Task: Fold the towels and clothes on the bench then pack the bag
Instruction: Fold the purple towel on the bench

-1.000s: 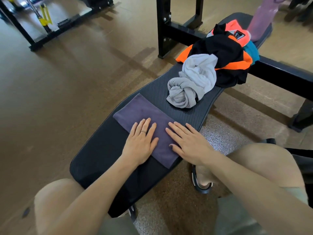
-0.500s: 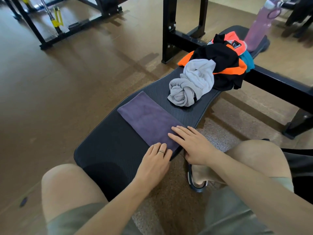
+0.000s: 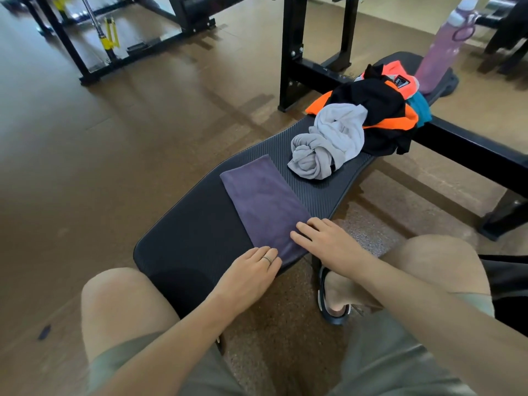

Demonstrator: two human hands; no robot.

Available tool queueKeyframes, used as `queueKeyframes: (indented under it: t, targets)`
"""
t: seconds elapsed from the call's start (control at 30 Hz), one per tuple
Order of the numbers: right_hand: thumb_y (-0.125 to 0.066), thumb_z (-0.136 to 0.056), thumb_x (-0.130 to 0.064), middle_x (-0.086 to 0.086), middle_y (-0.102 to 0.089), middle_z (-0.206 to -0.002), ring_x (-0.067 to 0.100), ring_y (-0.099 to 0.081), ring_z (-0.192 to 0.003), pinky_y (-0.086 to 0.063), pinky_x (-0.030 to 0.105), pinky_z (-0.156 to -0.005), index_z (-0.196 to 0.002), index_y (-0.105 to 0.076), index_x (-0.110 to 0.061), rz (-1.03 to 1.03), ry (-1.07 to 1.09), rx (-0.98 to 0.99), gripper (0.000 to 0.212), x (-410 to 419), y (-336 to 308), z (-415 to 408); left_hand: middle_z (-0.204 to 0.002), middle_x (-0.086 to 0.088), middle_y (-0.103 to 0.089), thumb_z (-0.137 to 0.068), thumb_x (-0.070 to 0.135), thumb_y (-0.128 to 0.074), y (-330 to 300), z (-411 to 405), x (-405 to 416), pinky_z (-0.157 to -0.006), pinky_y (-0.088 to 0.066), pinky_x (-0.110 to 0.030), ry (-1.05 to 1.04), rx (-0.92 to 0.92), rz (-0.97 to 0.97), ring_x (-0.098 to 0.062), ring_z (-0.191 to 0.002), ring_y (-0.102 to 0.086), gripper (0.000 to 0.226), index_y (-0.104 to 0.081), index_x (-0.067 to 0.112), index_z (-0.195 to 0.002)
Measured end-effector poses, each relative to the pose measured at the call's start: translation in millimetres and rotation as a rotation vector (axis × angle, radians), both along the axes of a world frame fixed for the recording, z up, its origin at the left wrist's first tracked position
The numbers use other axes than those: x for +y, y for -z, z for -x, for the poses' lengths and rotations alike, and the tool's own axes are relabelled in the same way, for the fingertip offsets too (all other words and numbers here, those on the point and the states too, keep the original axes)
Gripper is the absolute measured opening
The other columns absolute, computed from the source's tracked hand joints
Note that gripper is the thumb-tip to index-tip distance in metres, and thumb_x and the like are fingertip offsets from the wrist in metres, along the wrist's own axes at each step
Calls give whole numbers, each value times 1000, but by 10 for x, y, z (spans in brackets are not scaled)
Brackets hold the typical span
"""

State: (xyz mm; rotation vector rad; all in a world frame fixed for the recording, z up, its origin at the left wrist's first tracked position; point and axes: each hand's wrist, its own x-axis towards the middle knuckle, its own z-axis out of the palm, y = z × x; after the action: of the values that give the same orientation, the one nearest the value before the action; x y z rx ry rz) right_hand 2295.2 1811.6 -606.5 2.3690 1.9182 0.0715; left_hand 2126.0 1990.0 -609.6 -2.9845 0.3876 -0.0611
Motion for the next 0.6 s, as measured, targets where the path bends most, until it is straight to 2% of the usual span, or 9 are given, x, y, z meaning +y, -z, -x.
queueKeyframes:
  t: [0.03, 0.1, 0.17, 0.27, 0.33, 0.4, 0.5, 0.6]
  targets:
    - [-50, -79, -5, 12, -58, -131, 32, -57, -106, -51, 42, -85, -129, -56, -10, -7, -6, -5, 50, -11, 5, -4, -121, -9, -69, -91, 29, -70, 7, 2, 5, -102, -53, -37, -9, -6, -10, -25, -114, -66, 29, -69, 11, -114]
    - [-50, -79, -6, 7, -61, -126, 30, -59, -105, -49, 41, -87, -120, -60, -14, -25, -12, 1, 42, -20, 44, -31, -123, -10, -68, -85, 48, -73, 6, -14, 8, -102, -53, -39, -76, 23, 4, -26, -116, -65, 50, -67, 10, -117]
    - [-43, -84, -11, 0, -66, -114, 24, -62, -101, -46, 39, -92, -107, -64, -19, -58, -1, 28, 32, -20, 49, -71, -125, -9, -65, -77, 54, -75, -1, -42, 8, -106, -50, -38, -155, 44, 40, -26, -119, -61, 61, -64, 11, -119]
    - [-37, -85, -14, -8, -68, -93, 19, -64, -85, -41, 34, -96, -94, -62, -23, -164, 85, 145, 28, 17, 9, -174, -121, -1, -61, -76, 52, -72, -27, -62, -3, -107, -47, -35, -240, 41, 145, -21, -116, -58, 53, -60, 17, -114]
    - [-40, -87, -15, -8, -69, -87, 21, -62, -76, -42, 34, -93, -96, -60, -24, -204, 176, 288, 24, 68, -23, -249, -112, 4, -60, -82, 49, -68, -71, -81, -19, -97, -48, -30, -315, 20, 253, -16, -105, -59, 40, -55, 21, -108]
    - [-44, -89, -16, -6, -68, -77, 24, -59, -67, -46, 38, -84, -98, -60, -23, -215, 233, 383, 20, 135, -73, -312, -103, 6, -60, -90, 41, -64, -118, -124, -32, -85, -47, -27, -402, -17, 345, -15, -94, -60, 27, -51, 22, -104]
    - [-52, -90, -17, -7, -51, -58, 26, -58, -60, -46, 35, -64, -101, -59, -23, -213, 291, 485, 15, 236, -181, -398, -99, 4, -58, -100, 32, -56, -109, -186, -10, -70, -46, -28, -480, -46, 429, -17, -81, -60, 12, -52, 21, -102]
    - [-53, -93, -20, -8, -54, -63, 22, -58, -65, -38, 32, -60, -98, -54, -25, -161, 379, 607, 7, 336, -204, -481, -104, 8, -54, -104, 32, -49, -74, -216, 73, -71, -49, -30, -620, -36, 697, -12, -84, -57, 12, -55, 21, -106]
